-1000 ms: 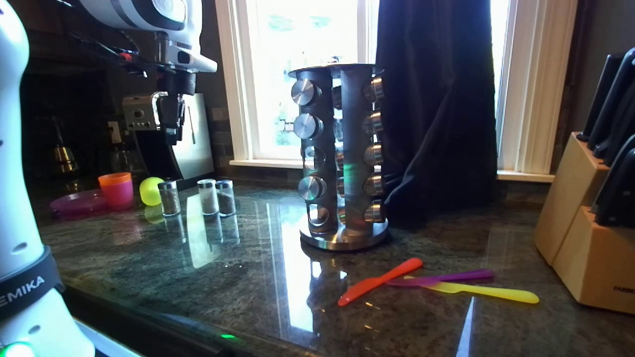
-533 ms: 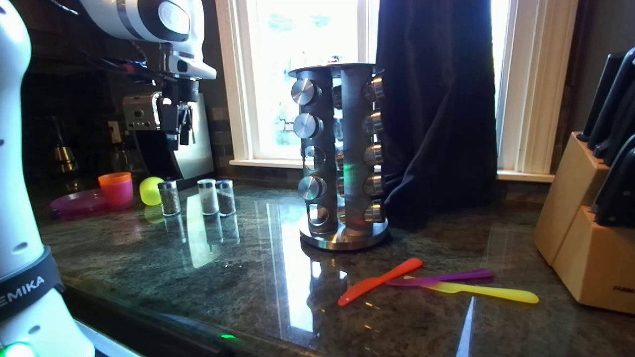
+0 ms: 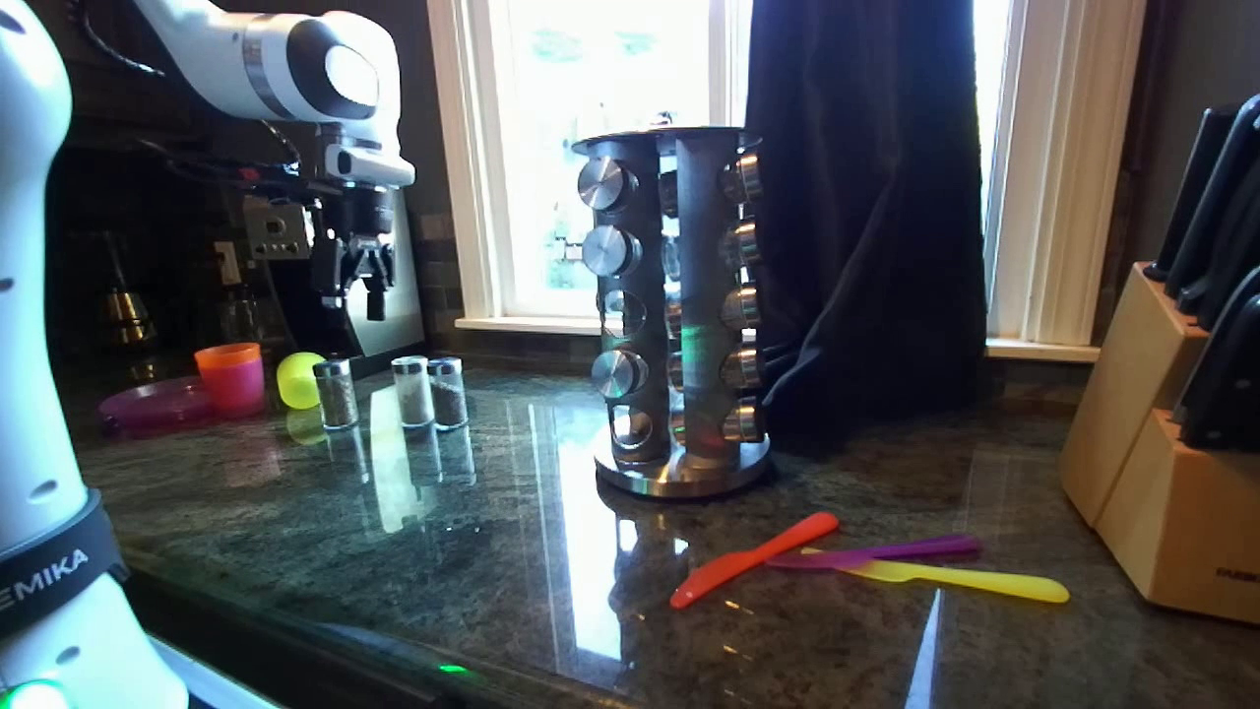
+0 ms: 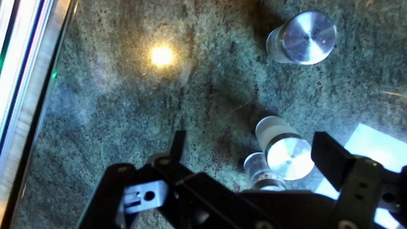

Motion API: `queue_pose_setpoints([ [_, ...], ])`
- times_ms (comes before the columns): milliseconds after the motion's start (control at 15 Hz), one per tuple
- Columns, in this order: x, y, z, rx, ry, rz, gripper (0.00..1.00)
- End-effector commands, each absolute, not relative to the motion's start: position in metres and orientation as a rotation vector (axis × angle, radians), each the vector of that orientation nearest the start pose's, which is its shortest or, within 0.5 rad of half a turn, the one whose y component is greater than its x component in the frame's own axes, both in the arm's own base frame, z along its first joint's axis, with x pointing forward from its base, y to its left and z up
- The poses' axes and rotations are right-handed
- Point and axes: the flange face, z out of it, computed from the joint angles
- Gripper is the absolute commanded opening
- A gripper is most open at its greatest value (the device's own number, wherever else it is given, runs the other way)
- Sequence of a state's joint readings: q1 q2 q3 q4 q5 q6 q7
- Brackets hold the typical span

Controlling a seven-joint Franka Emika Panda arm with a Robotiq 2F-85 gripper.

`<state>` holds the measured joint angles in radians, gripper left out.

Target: Use the salt container to push the black pepper containers closer to the window and put the salt container in the seasoning rack

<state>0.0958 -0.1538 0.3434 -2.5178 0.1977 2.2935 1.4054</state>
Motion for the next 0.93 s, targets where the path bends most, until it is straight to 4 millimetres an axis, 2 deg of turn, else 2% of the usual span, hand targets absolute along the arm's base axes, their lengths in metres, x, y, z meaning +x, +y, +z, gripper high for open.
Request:
queue_pose_setpoints([
  [0, 0.409, 0.2, 0.307, -2.557, 1.83, 0.097, 1.0],
  [533, 0.421, 0.198, 0.279, -2.443, 2.03, -0.127, 1.0],
  [600, 0.422, 0.197, 0.278, -2.425, 2.046, -0.146, 0.96],
  [800, 0.424, 0.198, 0.272, -2.399, 2.083, -0.135, 1.0],
  [867, 0.424, 0.198, 0.27, -2.399, 2.089, -0.122, 0.84],
])
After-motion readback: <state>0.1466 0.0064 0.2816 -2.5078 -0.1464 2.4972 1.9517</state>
